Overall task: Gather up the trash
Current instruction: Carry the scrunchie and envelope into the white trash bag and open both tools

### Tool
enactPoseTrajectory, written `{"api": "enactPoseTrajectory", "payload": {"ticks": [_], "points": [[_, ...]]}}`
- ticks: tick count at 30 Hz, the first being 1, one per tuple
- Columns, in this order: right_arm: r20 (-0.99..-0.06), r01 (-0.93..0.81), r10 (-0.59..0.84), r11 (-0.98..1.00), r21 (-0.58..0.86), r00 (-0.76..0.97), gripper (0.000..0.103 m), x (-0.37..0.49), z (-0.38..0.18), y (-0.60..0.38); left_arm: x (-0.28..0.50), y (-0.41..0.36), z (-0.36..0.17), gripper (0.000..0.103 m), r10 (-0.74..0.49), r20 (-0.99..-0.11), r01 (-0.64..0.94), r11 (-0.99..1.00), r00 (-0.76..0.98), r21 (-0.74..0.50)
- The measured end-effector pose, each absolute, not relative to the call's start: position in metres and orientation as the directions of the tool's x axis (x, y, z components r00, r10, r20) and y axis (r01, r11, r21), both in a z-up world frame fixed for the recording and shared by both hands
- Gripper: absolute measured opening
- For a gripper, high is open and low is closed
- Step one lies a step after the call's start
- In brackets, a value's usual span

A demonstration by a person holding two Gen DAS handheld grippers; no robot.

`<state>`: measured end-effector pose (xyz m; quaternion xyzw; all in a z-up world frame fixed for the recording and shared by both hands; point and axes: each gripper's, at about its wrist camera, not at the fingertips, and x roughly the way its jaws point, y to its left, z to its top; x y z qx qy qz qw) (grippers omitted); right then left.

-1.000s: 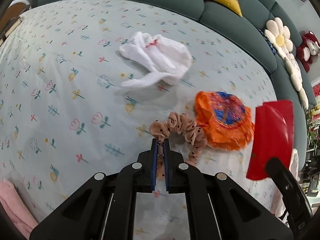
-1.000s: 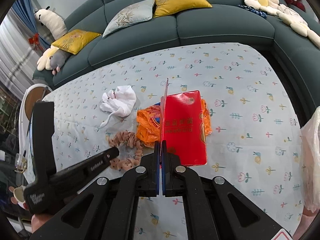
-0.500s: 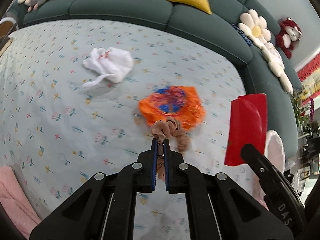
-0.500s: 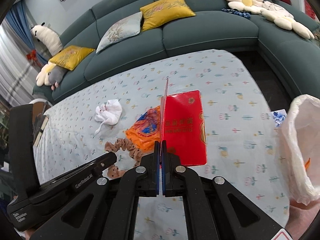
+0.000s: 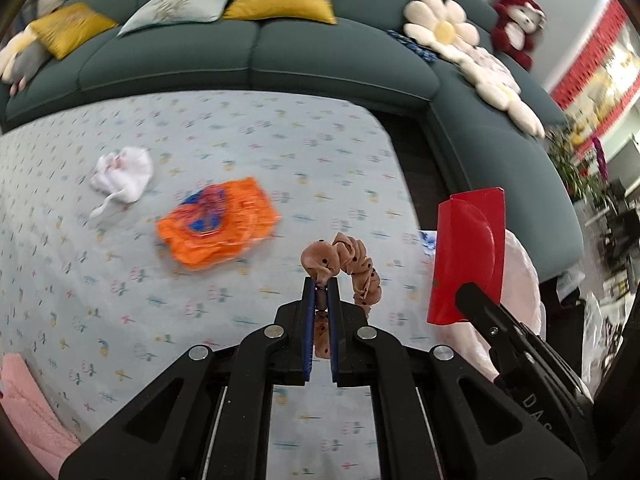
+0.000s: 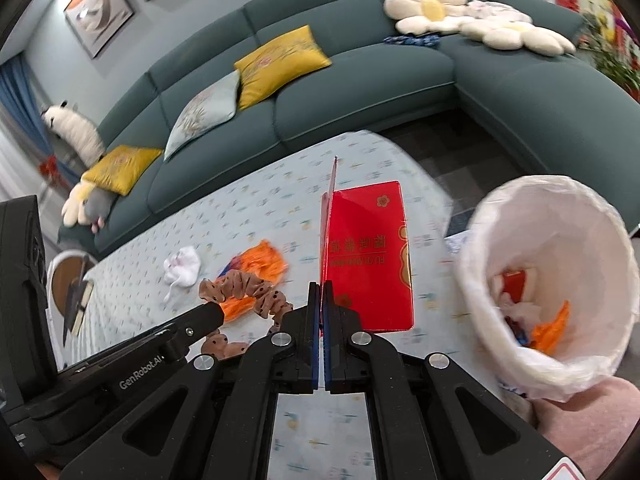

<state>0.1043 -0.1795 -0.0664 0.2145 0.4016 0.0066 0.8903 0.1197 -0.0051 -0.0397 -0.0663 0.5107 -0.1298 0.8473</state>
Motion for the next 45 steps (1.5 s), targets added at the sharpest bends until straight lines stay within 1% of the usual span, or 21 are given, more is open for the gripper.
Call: {"api": "enactPoseTrajectory", "payload": {"ticks": [16,25,31,32,34,36,37,38,42,45], "points": [[-0.704,0.297,0.095,0.861,0.413,0.704,0.001,0.062,-0.075,-0.272,0.096,-0.115,-0.027,0.006,-0.317,-0.850,0.344,0.923,0.421,-0.173],[-0.713,0.366,0.058,0.827,0.427,0.699,0.001,0.046,-0.088,-0.314,0.089,-0.166,-0.028,0.006,-0.360,-0.850,0.443,0.880,0.385,-0.172],[-0.723,0.402,0.039,0.810,0.428,0.690,0.001,0.039,-0.096,-0.334,0.092,-0.189,-0.029,0.006,-0.391,-0.848,0.478,0.857,0.357,-0.194],[-0.724,0.405,0.038,0.808,0.427,0.688,0.001,0.039,-0.097,-0.336,0.092,-0.193,-0.029,0.009,-0.395,-0.848,0.481,0.854,0.353,-0.197],[-0.727,0.407,0.039,0.808,0.427,0.686,0.002,0.039,-0.099,-0.340,0.094,-0.199,-0.030,0.009,-0.397,-0.848,0.480,0.854,0.351,-0.201],[-0.730,0.410,0.035,0.808,0.422,0.682,0.005,0.039,-0.100,-0.343,0.094,-0.201,-0.031,0.018,-0.392,-0.850,0.474,0.858,0.353,-0.199],[-0.732,0.416,0.026,0.808,0.416,0.680,0.009,0.040,-0.100,-0.344,0.095,-0.202,-0.032,0.030,-0.388,-0.851,0.467,0.862,0.353,-0.199],[-0.732,0.418,0.022,0.809,0.414,0.681,0.010,0.040,-0.100,-0.344,0.096,-0.202,-0.032,0.033,-0.388,-0.850,0.463,0.863,0.356,-0.201],[-0.737,0.418,0.019,0.813,0.405,0.676,0.012,0.042,-0.103,-0.344,0.097,-0.200,-0.036,0.034,-0.383,-0.855,0.455,0.867,0.349,-0.202],[-0.737,0.421,0.019,0.811,0.406,0.675,0.017,0.043,-0.104,-0.344,0.098,-0.197,-0.039,0.034,-0.379,-0.857,0.447,0.871,0.348,-0.204]]}}
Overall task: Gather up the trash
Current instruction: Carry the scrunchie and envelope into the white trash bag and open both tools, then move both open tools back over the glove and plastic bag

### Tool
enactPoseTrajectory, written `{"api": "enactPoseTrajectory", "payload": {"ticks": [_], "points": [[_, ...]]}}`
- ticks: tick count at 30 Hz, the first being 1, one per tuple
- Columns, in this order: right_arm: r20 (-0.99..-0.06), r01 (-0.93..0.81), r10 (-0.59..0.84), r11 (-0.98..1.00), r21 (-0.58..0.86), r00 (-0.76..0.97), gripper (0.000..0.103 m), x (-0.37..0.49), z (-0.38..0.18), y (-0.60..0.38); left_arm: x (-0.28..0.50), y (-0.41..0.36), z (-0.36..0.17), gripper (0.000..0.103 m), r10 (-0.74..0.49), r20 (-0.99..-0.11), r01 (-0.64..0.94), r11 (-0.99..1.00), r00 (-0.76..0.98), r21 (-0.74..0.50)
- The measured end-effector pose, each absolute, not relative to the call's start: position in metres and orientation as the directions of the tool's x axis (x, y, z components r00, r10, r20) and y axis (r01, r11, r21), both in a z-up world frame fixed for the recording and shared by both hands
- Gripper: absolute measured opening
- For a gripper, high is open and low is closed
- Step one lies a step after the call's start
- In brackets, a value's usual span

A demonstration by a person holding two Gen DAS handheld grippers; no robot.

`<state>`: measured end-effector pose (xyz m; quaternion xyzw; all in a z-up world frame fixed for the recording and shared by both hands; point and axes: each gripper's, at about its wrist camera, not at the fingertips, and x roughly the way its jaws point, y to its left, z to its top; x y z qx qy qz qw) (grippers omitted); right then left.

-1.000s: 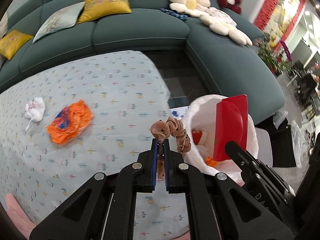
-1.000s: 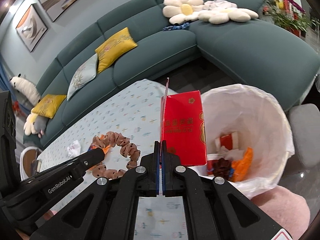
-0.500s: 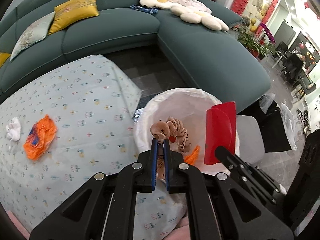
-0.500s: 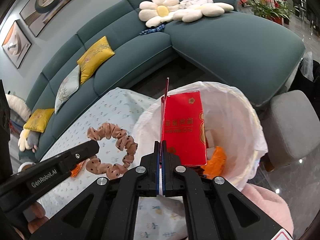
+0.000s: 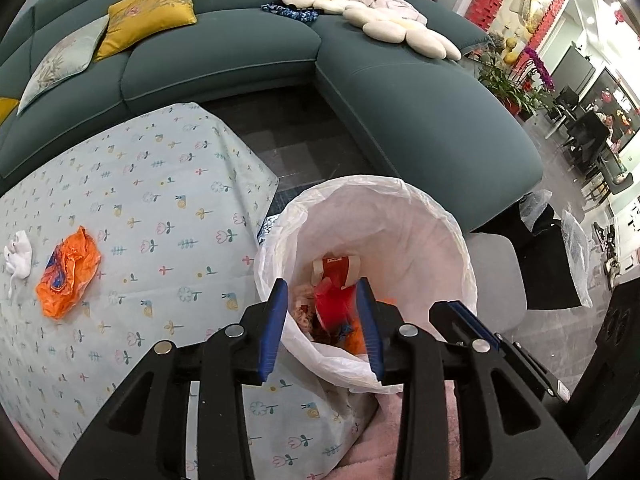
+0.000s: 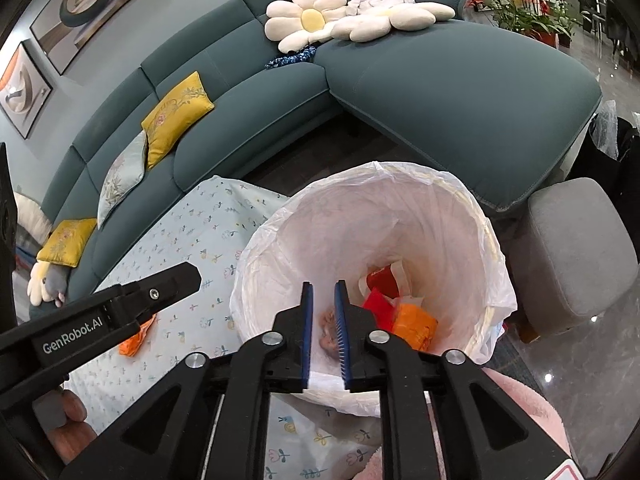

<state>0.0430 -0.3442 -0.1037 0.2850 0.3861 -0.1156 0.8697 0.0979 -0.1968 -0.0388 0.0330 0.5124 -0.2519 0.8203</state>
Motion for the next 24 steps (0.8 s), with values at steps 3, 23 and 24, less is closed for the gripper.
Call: {"api": "enactPoseTrajectory", "payload": {"ticks": [3,23,24], "points": [[-0.738,0.420,0.020,0.812,0.406,0.674,0.019,0.045,-0.103,-0.343,0.100,-0.192,-0.039,0.034,-0.378,-0.857,0.436,0.876,0.350,-0.208],[-0.738,0.292,0.091,0.881,0.373,0.669,0.027,0.083,-0.085,-0.265,0.129,-0.078,-0.038,0.041,-0.309,-0.847,0.244,0.944,0.433,-0.220],[-0.739,0.280,0.098,0.886,0.369,0.666,0.027,0.086,-0.085,-0.258,0.131,-0.070,-0.039,0.042,-0.302,-0.847,0.231,0.948,0.437,-0.219]]}}
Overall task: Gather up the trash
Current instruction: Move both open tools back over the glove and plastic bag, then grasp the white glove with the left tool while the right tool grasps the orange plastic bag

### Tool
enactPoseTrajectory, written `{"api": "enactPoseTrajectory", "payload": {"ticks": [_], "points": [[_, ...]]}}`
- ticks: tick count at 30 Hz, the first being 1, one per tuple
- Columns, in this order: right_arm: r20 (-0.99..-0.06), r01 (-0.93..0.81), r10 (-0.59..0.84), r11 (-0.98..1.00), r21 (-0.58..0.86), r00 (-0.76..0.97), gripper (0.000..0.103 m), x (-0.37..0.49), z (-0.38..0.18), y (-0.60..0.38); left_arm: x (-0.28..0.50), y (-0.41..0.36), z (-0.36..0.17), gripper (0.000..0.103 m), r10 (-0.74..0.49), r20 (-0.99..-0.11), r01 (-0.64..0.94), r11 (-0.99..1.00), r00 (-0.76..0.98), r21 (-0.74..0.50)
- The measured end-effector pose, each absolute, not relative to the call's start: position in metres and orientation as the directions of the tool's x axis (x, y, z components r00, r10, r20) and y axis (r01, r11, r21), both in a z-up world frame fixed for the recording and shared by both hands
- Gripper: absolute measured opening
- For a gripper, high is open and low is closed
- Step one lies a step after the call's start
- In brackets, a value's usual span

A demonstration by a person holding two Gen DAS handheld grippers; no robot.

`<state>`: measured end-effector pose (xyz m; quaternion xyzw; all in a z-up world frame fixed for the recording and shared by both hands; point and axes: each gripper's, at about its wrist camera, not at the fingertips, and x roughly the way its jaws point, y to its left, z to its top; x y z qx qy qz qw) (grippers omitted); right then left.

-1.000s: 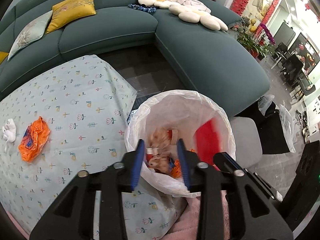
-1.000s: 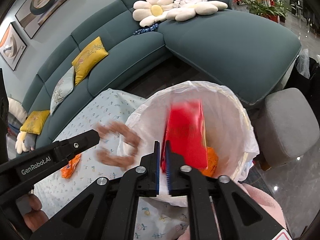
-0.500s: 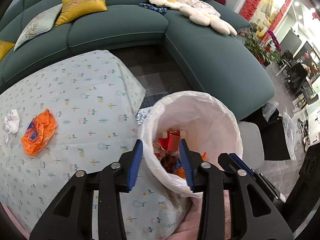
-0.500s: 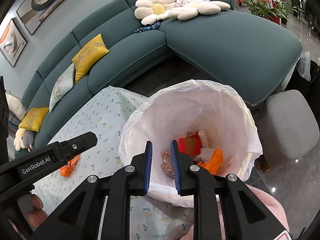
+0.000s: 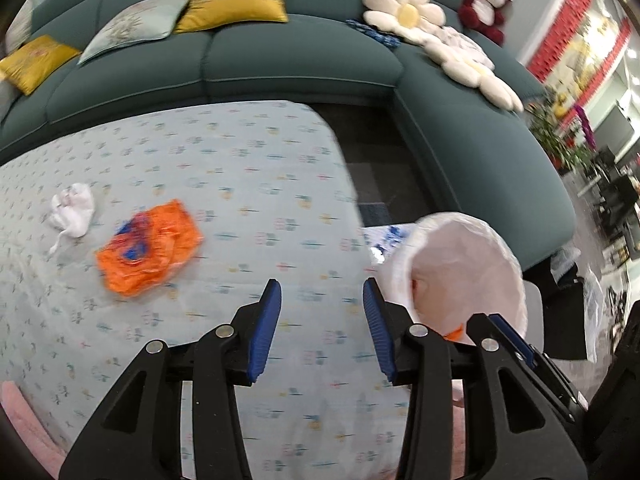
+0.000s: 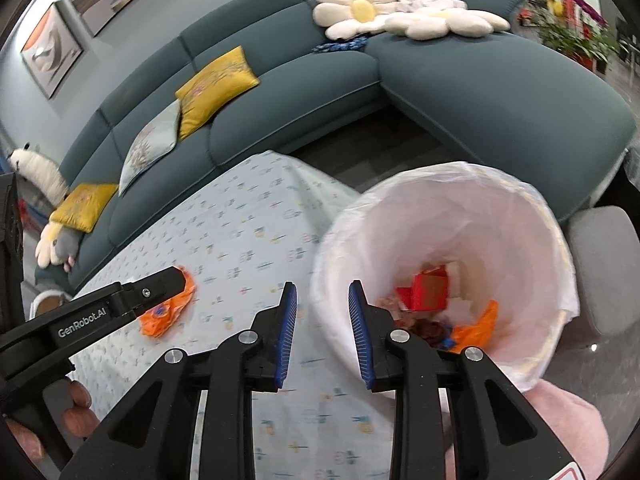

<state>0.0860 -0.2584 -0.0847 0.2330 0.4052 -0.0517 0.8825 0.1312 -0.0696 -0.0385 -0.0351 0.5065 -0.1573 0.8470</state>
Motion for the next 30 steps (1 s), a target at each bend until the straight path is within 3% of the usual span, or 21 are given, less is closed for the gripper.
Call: {"api": "enactPoseTrajectory", "payload": {"ticks": [6,9,14,30], "points": [[-0.750,0.210,0.136,0.914,0.347,0.647,0.033,0.104,-0.083,-0.216,0.143,-0.011,-0.044,0.049,-0.248,-0.850,0.132,0.969,0.465,-0.210],[-0.759,0.174,0.158,0.925,0.337,0.632,0.035,0.114,-0.084,-0.194,0.148,0.021,-0.049,0.059,-0.201,-0.852,0.080,0.979,0.484,-0.185],[-0.773,0.112,0.203,0.936,0.333,0.601,0.041,0.134,-0.090,-0.151,0.161,0.075,-0.061,0.060,-0.138,-0.864,-0.002,0.987,0.484,-0.159],[-0.838,0.018,0.254,0.954,0.300,0.482,0.042,0.233,-0.131,-0.034,0.237,0.188,-0.107,0.073,-0.048,-0.900,-0.147,0.982,0.432,-0.123]]}}
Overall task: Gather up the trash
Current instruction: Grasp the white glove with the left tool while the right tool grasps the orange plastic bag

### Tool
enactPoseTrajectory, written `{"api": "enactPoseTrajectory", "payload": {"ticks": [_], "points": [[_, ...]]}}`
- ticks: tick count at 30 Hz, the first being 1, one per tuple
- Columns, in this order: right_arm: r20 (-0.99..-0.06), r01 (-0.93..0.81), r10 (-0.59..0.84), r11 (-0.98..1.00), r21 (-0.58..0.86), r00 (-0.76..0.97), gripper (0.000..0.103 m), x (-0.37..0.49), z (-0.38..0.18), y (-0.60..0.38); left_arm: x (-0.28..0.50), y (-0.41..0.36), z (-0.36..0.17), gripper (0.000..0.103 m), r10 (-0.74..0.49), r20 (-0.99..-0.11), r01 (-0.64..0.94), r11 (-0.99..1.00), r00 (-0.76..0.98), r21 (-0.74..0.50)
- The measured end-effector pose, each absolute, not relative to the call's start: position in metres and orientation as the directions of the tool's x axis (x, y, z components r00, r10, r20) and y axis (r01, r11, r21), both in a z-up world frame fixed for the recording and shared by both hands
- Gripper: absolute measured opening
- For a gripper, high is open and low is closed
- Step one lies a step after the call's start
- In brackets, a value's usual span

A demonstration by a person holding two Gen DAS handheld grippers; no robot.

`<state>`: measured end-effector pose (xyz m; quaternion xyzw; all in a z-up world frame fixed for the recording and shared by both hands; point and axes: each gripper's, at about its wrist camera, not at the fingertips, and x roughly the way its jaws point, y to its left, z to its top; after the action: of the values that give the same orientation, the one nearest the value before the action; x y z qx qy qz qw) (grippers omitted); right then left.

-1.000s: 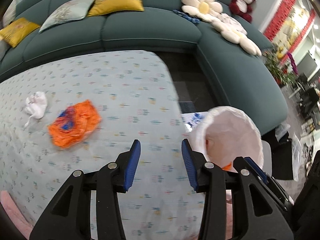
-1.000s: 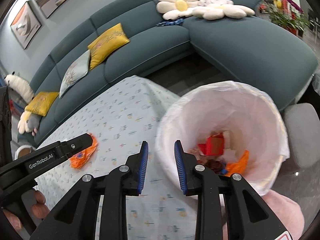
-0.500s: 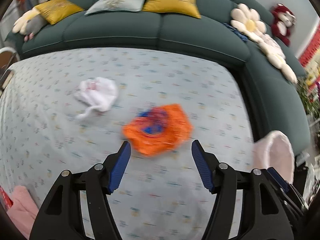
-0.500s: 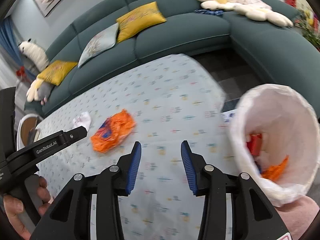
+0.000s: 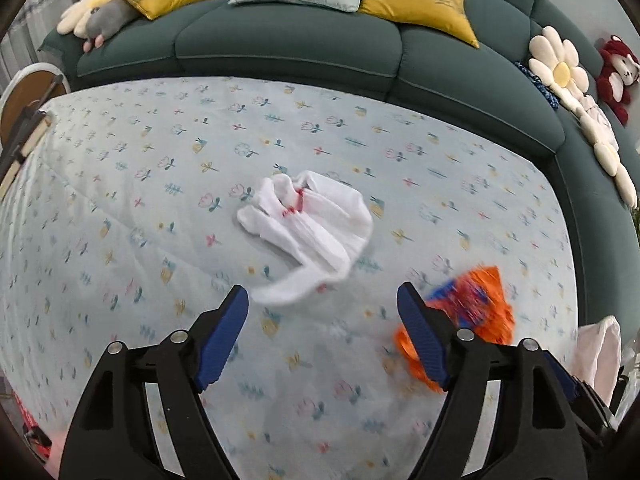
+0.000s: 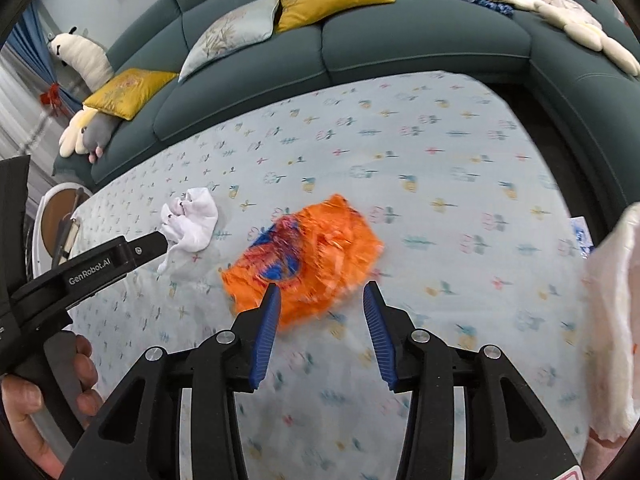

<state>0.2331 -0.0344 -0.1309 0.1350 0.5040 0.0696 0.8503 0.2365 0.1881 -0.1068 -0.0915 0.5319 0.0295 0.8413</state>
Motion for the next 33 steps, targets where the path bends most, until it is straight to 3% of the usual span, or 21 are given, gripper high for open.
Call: {"api": "enactPoseTrajectory", "payload": {"ticks": [9,13,17,22,29,33], "points": [[-0.887,0.073,0.217,0.961,0.268,0.407,0.042,0.278,-0.169,-0.014,0.277,0.197,-0.145,0.072,-0.034,-0.929,-0.130,0.988,0.368,-0.088],[-0.893,0.045,0.181,0.975,0.218,0.413,0.042,0.279,-0.175,-0.007,0.282,0.194,-0.162,0.055,-0.062,-0.942,-0.101,0.990,0.331,-0.101],[-0.895,0.005,0.136,0.988,0.153,0.426,0.041,0.280,-0.177,0.003,0.277,0.187,-0.163,0.045,-0.058,-0.931,-0.072,0.993,0.361,-0.090],[-0.890,-0.016,0.123,0.992,0.129,0.440,0.041,0.280,-0.177,0.006,0.269,0.177,-0.163,0.019,-0.086,-0.926,-0.041,0.993,0.368,-0.109],[-0.891,0.013,0.164,0.982,0.187,0.424,0.018,0.268,-0.178,-0.010,0.249,0.154,-0.162,0.011,-0.083,-0.928,0.008,0.996,0.362,-0.086],[-0.890,0.030,0.205,0.971,0.238,0.407,0.013,0.254,-0.179,-0.019,0.232,0.142,-0.162,0.011,-0.103,-0.930,0.027,0.995,0.353,-0.100]]}}
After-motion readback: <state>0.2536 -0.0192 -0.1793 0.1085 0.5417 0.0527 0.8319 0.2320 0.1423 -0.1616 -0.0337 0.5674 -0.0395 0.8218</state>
